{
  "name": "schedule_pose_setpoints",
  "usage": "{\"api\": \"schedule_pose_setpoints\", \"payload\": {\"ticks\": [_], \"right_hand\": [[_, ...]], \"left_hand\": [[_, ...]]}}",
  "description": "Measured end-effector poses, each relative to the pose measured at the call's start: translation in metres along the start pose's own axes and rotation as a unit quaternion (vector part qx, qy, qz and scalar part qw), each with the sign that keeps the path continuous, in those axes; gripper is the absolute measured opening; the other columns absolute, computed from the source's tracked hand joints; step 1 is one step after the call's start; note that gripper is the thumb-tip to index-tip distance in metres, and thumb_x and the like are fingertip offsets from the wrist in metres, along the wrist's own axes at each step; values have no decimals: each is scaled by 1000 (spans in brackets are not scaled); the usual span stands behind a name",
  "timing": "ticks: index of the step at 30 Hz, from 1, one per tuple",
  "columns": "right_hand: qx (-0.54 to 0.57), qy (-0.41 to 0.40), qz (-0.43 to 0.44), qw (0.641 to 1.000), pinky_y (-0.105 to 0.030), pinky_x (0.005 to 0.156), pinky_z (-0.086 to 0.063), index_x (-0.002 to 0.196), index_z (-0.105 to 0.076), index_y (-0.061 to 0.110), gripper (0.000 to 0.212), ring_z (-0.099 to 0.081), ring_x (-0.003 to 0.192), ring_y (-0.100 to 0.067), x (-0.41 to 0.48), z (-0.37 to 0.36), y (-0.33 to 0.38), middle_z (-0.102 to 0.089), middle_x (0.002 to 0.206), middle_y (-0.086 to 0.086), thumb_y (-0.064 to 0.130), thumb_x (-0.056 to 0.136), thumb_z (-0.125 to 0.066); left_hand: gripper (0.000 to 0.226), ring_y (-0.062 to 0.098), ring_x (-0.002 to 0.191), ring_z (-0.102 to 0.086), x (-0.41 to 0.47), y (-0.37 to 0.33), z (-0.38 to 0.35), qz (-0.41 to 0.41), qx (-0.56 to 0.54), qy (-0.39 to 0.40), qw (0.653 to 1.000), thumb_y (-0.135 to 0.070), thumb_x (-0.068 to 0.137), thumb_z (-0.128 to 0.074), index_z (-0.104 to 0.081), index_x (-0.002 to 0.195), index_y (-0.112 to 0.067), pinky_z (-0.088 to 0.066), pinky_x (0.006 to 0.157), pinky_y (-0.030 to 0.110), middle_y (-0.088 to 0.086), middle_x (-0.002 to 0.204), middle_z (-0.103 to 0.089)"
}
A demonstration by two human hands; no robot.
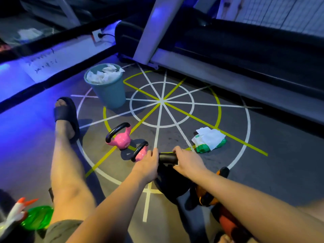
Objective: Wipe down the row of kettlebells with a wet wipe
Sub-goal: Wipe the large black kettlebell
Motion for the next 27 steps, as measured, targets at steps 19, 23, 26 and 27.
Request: {"api": "schedule_pose_setpoints", "payload": {"ticks": [19,23,26,27], "right_hand": [[39,59,6,997,-40,92,-54,140,-38,49,68,-64,109,-24,4,6,-6,-67,120,1,36,81,-71],[21,51,37,998,-42,91,-54,147,-19,52,86,-65,111,-21,17,6,16,-63,130,9,44,80,-74],[139,79,40,986,-46,104,-47,151,-14,46,113,-51,132,-18,21,8,18,-50,145,15,54,64,-85],[163,78,41,983,-46,109,-43,151,-15,42,119,-45,138,-18,21,9,16,-45,150,13,58,58,-87]], "left_hand": [[50,34,124,-52,2,-4,-1,14,-28,7,999,-11,92,-68,-37,131,-16,-52,92,47,10,137,-43],[46,34,122,-54,2,-4,-1,9,-33,2,999,-10,93,-63,-37,130,-12,-49,90,47,11,133,-46],[45,35,122,-51,1,-2,0,1,-32,8,999,-19,94,-64,-37,129,-9,-45,89,47,13,134,-44],[47,35,121,-51,1,-2,0,0,-33,8,999,-20,93,-66,-37,129,-10,-45,88,46,12,133,-43]]}}
Point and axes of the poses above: each hand's wrist, its own x-axis towards the middle knuckle, its own z-axis out of the back of the hand, y = z × x, the point moved 3 cm from there along x, towards the middle knuckle
